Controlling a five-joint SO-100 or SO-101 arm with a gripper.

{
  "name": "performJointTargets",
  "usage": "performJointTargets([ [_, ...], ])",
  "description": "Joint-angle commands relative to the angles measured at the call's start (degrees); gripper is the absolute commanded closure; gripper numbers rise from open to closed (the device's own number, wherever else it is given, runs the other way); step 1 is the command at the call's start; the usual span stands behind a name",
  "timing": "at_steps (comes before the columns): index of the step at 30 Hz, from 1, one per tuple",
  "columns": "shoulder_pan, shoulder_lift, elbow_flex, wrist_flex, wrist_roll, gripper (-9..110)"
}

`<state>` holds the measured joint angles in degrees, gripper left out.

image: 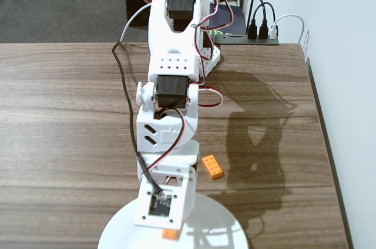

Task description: Grasp a lego block and put it on the plate.

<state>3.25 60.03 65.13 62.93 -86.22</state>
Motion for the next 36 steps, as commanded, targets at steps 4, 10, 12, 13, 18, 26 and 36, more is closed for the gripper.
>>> performJointTargets([
  [4,0.09,0.44,-2.99,0.18,0.26,87],
  [10,0.18,5.19,-2.20,3.60,1.49,87],
  [12,0.00,7.65,-0.88,4.83,1.58,87],
  [13,0.00,9.14,0.35,5.01,1.58,87],
  [18,-0.09,20.21,12.39,4.75,1.14,87],
  [26,-2.55,41.40,37.62,1.67,0.09,88],
  [36,-6.68,63.72,60.56,0.26,9.23,101],
])
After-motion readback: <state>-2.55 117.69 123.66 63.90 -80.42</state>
